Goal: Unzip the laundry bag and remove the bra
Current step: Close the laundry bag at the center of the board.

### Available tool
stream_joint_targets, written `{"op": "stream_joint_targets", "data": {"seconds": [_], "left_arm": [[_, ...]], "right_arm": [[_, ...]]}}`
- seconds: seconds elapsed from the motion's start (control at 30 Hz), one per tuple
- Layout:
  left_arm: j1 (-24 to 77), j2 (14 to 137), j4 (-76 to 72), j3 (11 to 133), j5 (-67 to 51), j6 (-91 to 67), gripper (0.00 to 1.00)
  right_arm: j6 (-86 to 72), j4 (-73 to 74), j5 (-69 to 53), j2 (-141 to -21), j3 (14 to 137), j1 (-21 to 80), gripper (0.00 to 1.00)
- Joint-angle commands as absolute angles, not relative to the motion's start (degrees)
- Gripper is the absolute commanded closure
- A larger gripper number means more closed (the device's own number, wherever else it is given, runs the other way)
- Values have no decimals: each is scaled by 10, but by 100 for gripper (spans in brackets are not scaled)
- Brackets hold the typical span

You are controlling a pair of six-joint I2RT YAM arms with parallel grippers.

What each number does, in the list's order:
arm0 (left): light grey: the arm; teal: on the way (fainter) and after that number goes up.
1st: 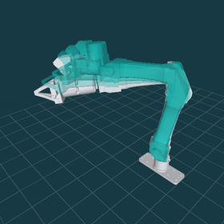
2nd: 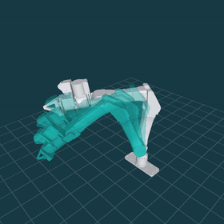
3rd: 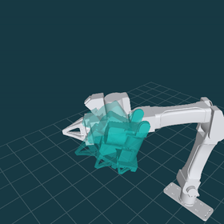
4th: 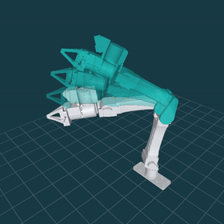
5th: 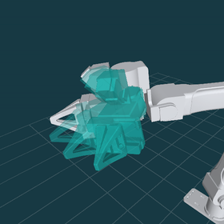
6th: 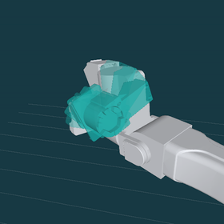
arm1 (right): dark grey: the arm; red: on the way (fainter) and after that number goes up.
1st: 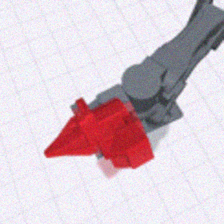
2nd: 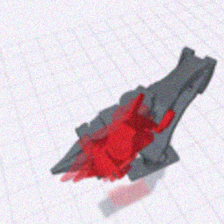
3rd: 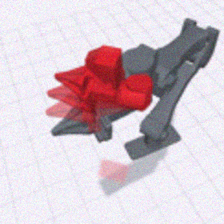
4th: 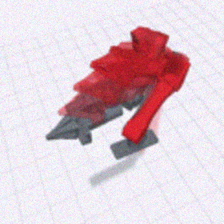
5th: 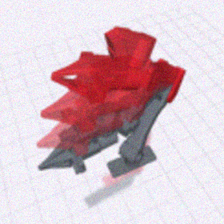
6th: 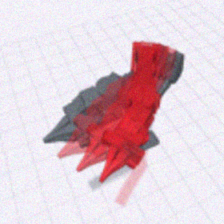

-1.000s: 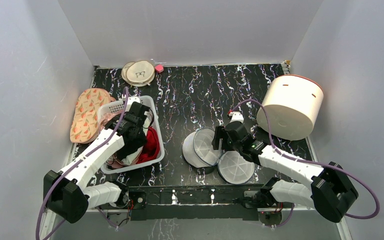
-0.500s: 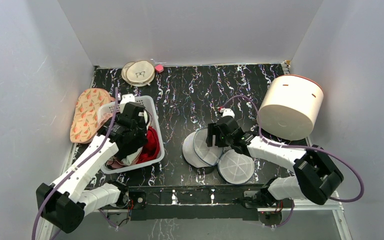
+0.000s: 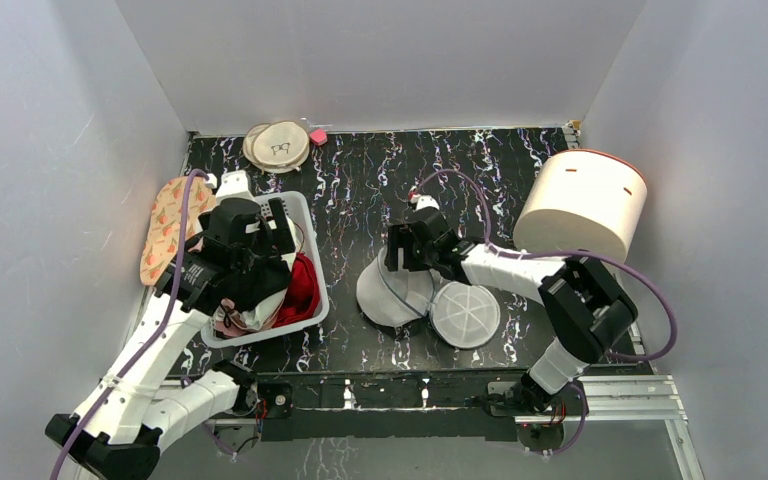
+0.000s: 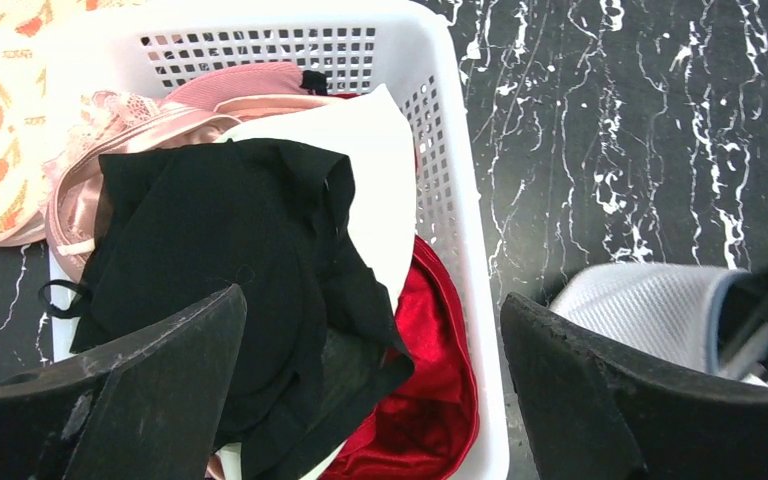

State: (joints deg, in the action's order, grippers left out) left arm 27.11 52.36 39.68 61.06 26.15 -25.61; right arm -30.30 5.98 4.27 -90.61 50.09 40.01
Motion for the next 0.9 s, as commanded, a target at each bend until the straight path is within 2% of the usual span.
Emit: {"op": "stream_joint_targets", "data": {"seconds": [0.0, 0.17, 0.37, 0.57, 0.87], "left_arm": [[268, 507, 408, 629, 230, -242, 2], [268, 508, 400, 625, 192, -236, 2], [268, 526, 358, 616, 107, -224, 2], [268, 554, 297, 605, 23, -217, 2], [282, 609, 122, 557, -202, -263, 2]], "right_arm": [[-294, 16, 15, -933, 570, 398, 29], [-286, 29, 9, -935, 590, 398, 29], [-258, 76, 43, -881, 577, 398, 24], [-239, 126, 92, -766, 524, 397, 14], [-249, 207, 186, -557, 482, 397, 12]]}}
